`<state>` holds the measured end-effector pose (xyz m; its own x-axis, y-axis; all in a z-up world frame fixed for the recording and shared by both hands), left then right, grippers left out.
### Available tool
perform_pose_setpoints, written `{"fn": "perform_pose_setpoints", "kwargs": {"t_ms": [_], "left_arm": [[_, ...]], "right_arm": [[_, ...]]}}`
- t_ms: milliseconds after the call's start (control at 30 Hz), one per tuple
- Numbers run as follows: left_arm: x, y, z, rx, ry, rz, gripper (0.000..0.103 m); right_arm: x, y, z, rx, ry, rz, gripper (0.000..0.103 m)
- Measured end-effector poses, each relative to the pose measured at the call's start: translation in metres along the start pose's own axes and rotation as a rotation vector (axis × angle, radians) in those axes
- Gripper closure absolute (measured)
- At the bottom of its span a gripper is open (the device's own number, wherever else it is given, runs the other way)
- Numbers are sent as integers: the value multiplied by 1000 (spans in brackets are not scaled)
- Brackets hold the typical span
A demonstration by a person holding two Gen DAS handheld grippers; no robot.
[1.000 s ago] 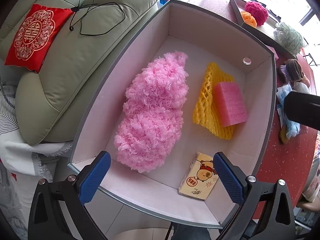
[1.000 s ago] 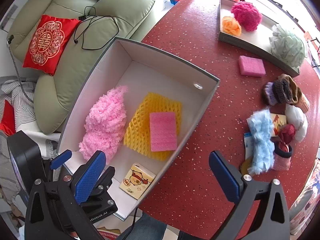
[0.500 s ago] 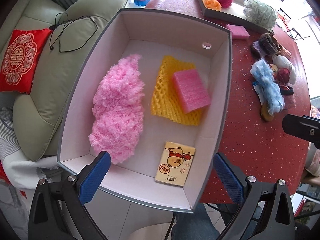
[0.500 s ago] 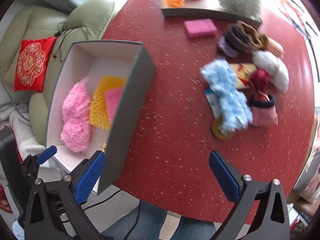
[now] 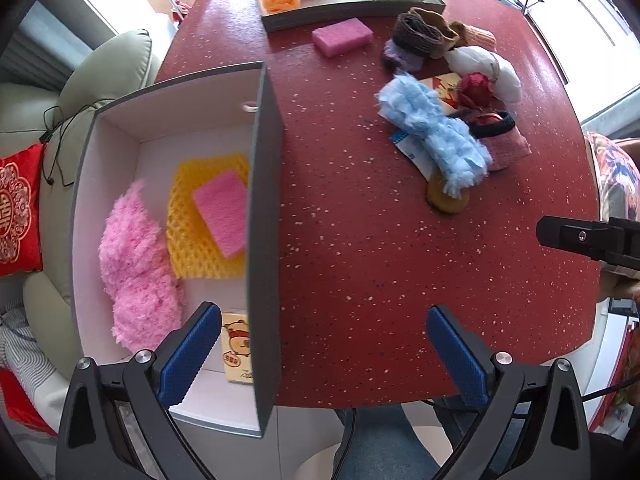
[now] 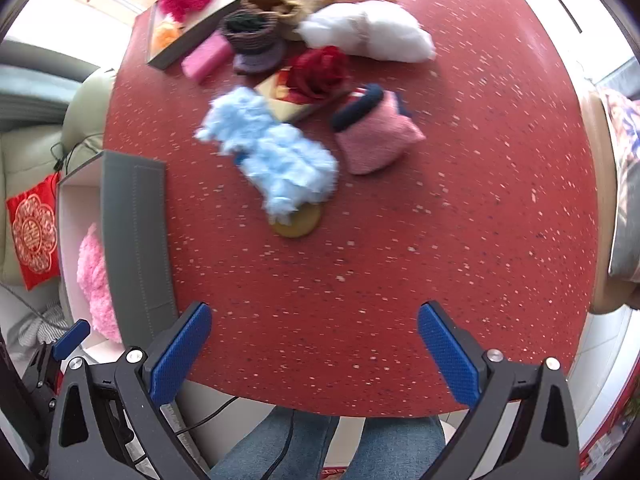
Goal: Organize soft objects
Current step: 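Withdraw both tools from the box toward the blue fluffy duster and sock, then grasp the blue fluffy duster with the left tool while the right tool grasps the striped sock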
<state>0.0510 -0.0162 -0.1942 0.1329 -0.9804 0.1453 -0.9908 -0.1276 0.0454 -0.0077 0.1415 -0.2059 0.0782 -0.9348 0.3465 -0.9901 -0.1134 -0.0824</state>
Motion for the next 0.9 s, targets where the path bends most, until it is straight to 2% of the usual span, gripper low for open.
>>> {"fn": "perform_pose_setpoints", "kwargs": {"t_ms": [200, 367, 600, 733, 800, 900], "left_arm": [[-48, 28, 15, 55, -34, -8, 0], [-70, 64, 35, 86, -31, -122, 0], [-83, 116, 70, 114, -34, -310, 0], [-92, 136, 90, 131, -28, -366, 0], [-97, 140, 99, 139, -12, -366, 0], [-89, 144, 104, 121, 75, -364, 0]], "right_arm": [[-52, 0, -2, 11, 11, 84, 0], [-88, 6, -3, 9, -14, 120, 0], [-110, 39, 0, -12, -63, 90, 0], [-119, 55, -2, -26, -61, 81, 0], [-123, 63, -3, -32, -55, 82, 0], [-126, 69, -3, -31, -43, 78, 0]]}}
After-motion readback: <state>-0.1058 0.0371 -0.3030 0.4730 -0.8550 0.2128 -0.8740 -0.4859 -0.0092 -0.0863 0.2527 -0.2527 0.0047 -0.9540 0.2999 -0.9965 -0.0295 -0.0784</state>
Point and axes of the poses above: each gripper's, at about its wrist camera, not at the fingertips, and z roughly the way its jaws point, x to its left, y to its top, the point moved 5 cm from there along z, roughly the way its jaws point, and after that the axes turned 8 degrees about y, right-handed, at the moved point
